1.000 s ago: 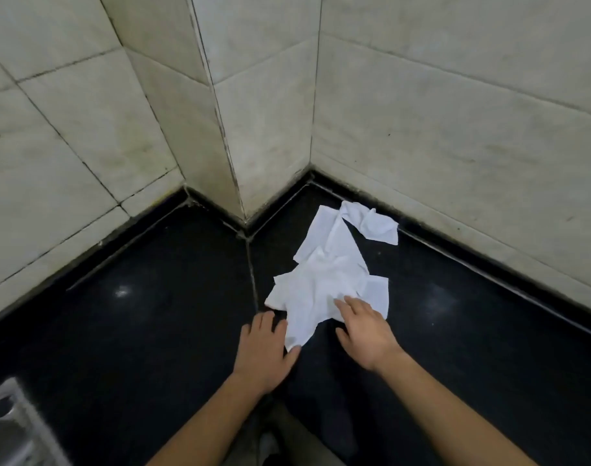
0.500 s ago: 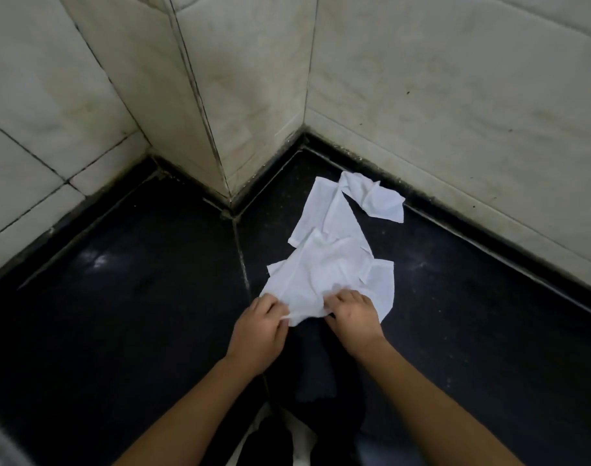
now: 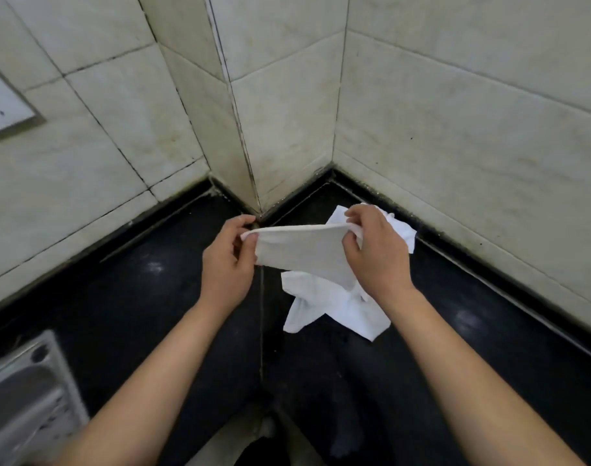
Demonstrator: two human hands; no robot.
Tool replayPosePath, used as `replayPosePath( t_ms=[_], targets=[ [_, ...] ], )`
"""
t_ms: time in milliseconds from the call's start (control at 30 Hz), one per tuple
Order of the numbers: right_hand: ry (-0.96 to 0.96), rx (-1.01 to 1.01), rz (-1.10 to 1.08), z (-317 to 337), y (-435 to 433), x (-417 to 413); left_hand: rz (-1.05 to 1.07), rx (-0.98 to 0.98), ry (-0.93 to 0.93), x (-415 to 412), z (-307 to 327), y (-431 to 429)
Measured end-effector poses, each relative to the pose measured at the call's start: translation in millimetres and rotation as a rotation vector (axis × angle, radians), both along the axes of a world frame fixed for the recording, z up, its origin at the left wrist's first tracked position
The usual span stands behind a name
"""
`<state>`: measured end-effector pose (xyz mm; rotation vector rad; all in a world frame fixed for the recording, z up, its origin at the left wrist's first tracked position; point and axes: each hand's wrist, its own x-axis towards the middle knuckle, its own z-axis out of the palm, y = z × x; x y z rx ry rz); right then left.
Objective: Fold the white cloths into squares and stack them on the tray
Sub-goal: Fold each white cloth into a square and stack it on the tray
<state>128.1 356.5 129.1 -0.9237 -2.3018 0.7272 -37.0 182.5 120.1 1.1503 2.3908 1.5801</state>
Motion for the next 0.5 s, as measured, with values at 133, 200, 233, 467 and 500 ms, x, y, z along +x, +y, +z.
replayPosePath(
  t_ms=[133, 200, 233, 467, 500],
  targets=[
    [0.037, -0.056, 0.121, -2.5, -19.2, 8.9, 0.103, -0.008, -0.107, 14.8, -2.5, -29.0],
    [-0.002, -0.05, 0.22, -8.6, -32.9, 9.6, 0.154, -0.021, -0.174, 17.7, -6.9, -51.5],
    [-0.017, -0.044, 0.277, -11.1, -39.4, 9.0, 0.169, -0.051, -0.202, 16.7, -10.2, -63.7],
    [-0.093, -0.108, 0.449, -14.5, -96.9, -33.4, 0.15, -0.287, -0.192, -11.7, -16.1, -155.6],
    [-0.109, -0.116, 0.447, -14.0, -103.2, -41.0, 0.159, -0.279, -0.171, -18.5, -14.4, -165.7]
  ],
)
